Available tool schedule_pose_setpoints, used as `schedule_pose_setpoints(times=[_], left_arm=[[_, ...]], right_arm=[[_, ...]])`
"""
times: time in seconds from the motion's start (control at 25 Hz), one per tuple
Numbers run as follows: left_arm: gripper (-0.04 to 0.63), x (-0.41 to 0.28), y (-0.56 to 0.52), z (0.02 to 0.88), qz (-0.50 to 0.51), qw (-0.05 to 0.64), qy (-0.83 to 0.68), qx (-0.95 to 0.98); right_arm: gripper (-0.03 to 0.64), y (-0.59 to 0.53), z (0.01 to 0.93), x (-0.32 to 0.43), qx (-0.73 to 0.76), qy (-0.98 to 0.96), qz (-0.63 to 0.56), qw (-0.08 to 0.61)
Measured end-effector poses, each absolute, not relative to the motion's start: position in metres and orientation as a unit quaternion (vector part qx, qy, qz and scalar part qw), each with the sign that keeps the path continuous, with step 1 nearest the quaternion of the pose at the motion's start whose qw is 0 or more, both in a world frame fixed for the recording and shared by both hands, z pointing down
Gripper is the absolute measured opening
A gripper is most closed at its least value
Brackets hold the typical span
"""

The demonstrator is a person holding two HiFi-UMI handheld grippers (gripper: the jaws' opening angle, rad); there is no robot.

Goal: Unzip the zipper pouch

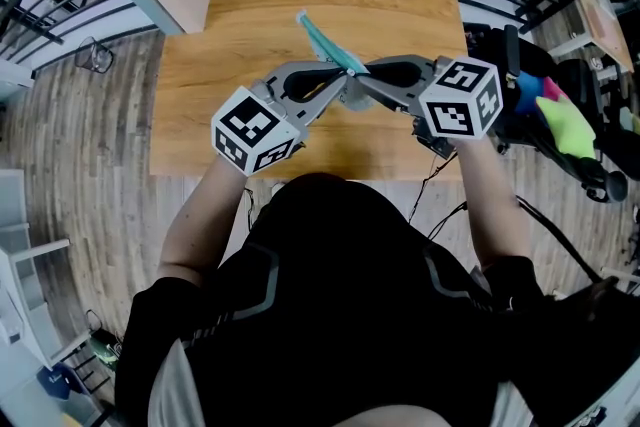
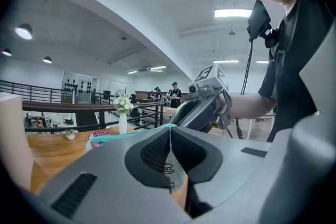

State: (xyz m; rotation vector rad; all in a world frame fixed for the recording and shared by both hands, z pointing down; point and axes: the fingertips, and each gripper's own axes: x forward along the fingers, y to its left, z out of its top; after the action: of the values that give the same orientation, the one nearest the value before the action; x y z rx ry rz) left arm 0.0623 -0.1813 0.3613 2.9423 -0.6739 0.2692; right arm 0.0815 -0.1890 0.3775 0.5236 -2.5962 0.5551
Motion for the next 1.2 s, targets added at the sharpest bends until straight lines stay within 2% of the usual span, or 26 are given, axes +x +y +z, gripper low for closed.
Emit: schedule_pose_setpoints(times=[0.56,0.88,1.2], left_arm=[[0.032,0.053,-0.195,0.371,0.105,0.071,-0.252,0.959],[0.032,0.048,-0.194,0.372,0.104,0.078,-0.25,0.959],[0.032,0.05,-0.192,0.385,0.103,0.121,-0.249,0.955]], right_arm=[[0.055,-0.195,0.385,0.073,0.193,-0.933,0.164,0.256],[0.054,-0.194,0.387,0.068,0.185,-0.933,0.176,0.255],[0.052,-0.188,0.4,0.071,0.175,-0.925,0.191,0.278]])
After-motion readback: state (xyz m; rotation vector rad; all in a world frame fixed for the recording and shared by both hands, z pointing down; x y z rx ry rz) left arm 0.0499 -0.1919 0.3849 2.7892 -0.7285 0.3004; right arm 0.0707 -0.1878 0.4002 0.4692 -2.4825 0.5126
